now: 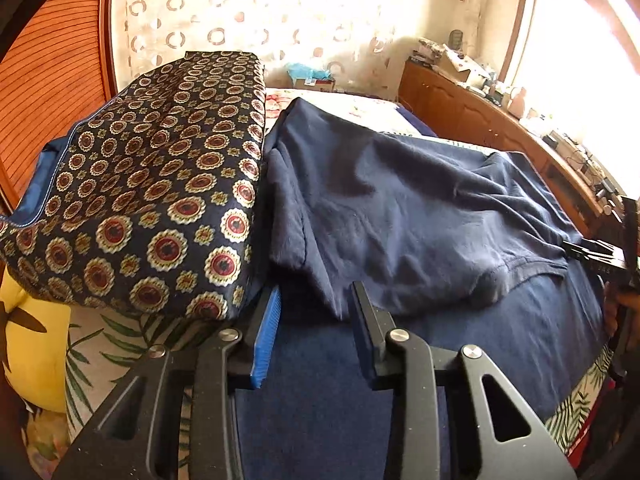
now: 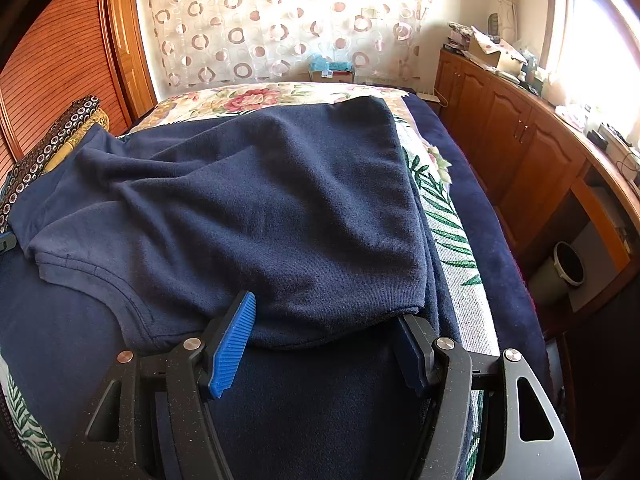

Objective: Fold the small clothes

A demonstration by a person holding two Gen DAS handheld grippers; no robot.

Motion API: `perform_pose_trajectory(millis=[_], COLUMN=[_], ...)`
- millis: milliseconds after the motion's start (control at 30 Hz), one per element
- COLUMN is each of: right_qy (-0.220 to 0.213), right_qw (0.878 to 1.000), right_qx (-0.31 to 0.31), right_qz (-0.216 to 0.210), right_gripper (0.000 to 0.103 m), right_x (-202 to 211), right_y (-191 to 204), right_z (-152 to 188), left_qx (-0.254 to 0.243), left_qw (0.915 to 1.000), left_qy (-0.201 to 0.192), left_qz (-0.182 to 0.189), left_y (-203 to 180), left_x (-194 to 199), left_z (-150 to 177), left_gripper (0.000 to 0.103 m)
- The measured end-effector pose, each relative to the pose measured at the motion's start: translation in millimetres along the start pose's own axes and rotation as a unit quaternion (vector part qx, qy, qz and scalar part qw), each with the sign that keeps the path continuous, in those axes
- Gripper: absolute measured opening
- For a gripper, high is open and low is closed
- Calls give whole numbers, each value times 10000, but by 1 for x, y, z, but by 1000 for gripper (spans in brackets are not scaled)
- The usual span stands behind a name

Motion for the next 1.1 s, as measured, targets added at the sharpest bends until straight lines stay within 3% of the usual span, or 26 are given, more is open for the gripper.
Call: perform_pose_trajectory(millis=[200,233,300,367,533,600,667,733,967,1100], right_qy=[0,-1,-1,-4,33,32,3,9,-703,-1054], right_qw=[10000,10000,10000,10000,10000,9999,9998,9996,9963,9926], right_qx=[4,3,7,14,-7,-102,-185,-278,-320,-319], right_qz=[-1,-4,-2,5,-2,-13,-20,-95,-372,-504], right_gripper=[67,67,67,67,67,58,28,7,2,2], right_x=[0,0,0,1,1,1,1,1,39,75], right_y=[0,0,0,0,-1,-4,-8,-11,-6,-2], right_z=[0,0,0,0,-1,-3,-5,-9,-38,-48], left_qx=[39,46,62,136,189,142,84,61,194,277], left_qw=[10000,10000,10000,9998,9996,9996,9993,9988,9943,9925], left_qy=[14,12,-29,-113,-202,-249,-355,-477,-1033,-1145], left_qz=[-42,-22,-10,27,38,53,46,91,195,314], left_y=[-6,-7,-8,-6,-3,-4,-5,-10,-14,-12], left_x=[-14,-16,-18,-16,-11,-9,-3,6,55,81], left_z=[-5,-6,-8,-11,-14,-14,-17,-21,-44,-43], left_gripper=[36,34,12,6,6,4,4,3,3,3])
Point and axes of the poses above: each gripper's, at about its wrist camera, not at the fingertips, and x roughly against the way its jaws point, y to its left, z to its underside, the point moved 9 cm from there along -x, roughly the way its jaws point, and after that the axes turned 15 degrees about -y, right-handed, at the moved point
